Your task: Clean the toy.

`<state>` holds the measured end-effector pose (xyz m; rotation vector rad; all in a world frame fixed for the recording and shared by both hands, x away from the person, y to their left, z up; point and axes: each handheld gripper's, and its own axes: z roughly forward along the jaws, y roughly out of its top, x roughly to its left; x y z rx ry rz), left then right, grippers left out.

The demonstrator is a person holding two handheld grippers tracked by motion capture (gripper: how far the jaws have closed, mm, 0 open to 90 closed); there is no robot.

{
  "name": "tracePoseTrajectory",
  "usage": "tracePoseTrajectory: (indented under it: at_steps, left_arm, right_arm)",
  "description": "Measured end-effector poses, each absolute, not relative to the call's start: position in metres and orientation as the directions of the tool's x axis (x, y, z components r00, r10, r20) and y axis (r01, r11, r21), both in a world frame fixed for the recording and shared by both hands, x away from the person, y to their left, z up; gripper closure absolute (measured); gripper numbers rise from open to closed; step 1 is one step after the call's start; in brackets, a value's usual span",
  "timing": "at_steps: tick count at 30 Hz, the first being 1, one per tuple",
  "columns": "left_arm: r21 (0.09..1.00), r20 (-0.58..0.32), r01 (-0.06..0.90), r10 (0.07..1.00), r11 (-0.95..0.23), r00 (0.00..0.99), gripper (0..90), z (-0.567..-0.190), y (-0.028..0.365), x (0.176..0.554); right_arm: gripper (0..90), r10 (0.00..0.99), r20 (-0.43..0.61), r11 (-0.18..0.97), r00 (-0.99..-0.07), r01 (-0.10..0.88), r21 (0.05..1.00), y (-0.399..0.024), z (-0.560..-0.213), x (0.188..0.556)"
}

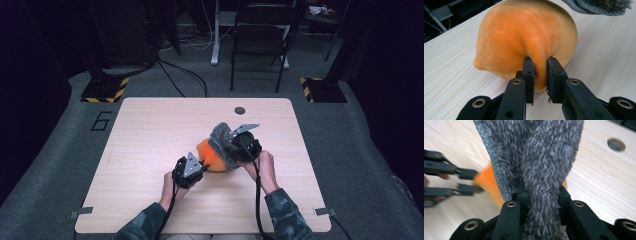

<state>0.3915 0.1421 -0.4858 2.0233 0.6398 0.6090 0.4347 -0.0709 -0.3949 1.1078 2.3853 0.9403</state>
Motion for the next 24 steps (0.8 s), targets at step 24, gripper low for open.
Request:
tracePoseTrajectory:
  at_steps: [24]
  left_arm:
    - [0.858, 0.132, 0.23, 0.631, -0.459, 0.765, 77.6, -0.487, 0.143, 0.394]
  right_arm:
    - [72.6, 0.826, -0.006, 0.461, -0.563, 0.671, 0.581, -0.094, -0.446, 0.461]
